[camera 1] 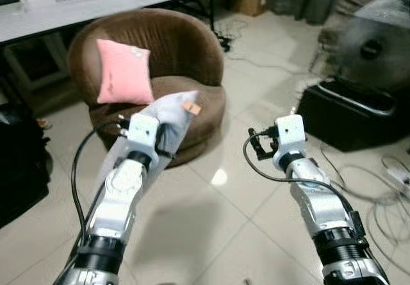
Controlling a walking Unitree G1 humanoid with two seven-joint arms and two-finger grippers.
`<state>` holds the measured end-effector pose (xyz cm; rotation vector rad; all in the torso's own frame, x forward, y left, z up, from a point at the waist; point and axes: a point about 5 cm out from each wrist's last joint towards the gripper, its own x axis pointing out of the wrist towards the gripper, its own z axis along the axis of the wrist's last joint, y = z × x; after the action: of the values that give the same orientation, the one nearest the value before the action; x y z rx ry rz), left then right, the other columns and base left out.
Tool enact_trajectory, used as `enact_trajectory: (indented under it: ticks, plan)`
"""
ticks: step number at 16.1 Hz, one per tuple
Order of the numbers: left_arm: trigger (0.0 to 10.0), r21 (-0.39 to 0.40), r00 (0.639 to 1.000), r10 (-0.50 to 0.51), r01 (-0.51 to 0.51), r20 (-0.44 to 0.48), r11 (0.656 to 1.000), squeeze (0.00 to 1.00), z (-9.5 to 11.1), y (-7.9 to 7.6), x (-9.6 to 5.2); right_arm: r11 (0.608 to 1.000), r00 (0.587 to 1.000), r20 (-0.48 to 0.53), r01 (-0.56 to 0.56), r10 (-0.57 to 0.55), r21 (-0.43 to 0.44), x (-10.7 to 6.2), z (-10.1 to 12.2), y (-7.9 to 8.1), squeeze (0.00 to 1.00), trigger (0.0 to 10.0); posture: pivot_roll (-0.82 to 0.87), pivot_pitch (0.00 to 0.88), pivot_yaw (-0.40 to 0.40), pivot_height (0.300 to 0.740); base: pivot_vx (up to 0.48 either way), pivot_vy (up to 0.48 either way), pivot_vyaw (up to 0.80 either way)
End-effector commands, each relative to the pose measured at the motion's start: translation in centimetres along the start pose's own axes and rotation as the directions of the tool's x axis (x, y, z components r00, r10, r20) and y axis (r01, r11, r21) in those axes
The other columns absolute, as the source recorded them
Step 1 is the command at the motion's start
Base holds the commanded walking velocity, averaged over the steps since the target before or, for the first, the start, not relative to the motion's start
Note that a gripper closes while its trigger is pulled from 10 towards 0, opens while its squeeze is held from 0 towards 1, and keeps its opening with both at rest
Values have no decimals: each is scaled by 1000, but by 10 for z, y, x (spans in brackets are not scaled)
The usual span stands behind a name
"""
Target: Move the pillow to the sofa from floor
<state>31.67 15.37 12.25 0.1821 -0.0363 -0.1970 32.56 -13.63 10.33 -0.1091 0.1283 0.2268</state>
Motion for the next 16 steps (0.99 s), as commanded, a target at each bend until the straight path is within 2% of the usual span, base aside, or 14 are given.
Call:
enact_trajectory:
  ticks: [1,9,16]
  plan:
    - [10000,16,998,25,-26,56,1000,0,12,10,1,999,999,16,-32,32,-3,3,4,10,0,10000,65,0,35,740,454,0,0]
    - [10000,19,998,21,-22,51,1000,0,11,10,1,999,999,22,-44,45,-15,4,5,11,0,10000,64,0,33,740,456,0,0]
    - [10000,20,999,16,-17,49,1000,0,10,9,2,995,995,14,-98,98,-34,4,3,18,0,10000,64,0,33,740,455,0,0]
